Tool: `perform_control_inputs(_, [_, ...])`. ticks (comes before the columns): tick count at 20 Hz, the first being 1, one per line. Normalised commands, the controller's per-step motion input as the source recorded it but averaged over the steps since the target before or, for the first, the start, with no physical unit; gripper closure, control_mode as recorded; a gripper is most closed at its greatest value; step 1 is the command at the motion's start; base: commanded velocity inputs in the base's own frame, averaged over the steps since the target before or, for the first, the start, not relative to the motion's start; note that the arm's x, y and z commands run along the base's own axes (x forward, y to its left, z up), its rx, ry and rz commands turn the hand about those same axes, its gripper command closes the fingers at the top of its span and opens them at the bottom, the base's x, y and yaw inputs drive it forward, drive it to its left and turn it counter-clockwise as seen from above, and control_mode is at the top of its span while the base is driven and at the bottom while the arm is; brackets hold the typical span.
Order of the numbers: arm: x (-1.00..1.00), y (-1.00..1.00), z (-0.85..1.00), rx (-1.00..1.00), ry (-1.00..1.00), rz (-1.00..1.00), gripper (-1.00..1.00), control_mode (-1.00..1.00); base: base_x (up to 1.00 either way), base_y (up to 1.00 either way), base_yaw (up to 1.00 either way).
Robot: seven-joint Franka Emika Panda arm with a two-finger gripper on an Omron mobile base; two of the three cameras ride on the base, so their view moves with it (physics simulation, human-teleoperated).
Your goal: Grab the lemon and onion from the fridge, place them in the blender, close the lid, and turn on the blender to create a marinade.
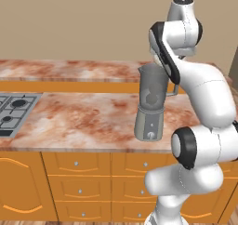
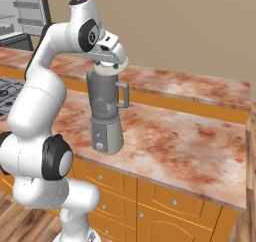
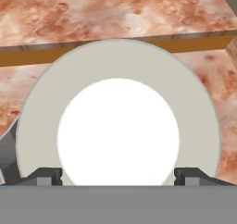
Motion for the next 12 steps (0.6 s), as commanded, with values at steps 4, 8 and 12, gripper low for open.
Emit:
perform_control_inputs(4, [0.11,0.34,-0.01,0.08,0.01,0.01,1.00,-1.00,0.00,0.00,0.00])
perform_control_inputs(8, [0.40,0.33,-0.10,0.16,0.08,0.00,1.00,-1.00,0.00,0.00,0.00])
perform_control_inputs(12, [0.33,0.26,-0.09,0.09,0.06,0.00,1.00,-1.00,0.00,0.00,0.00])
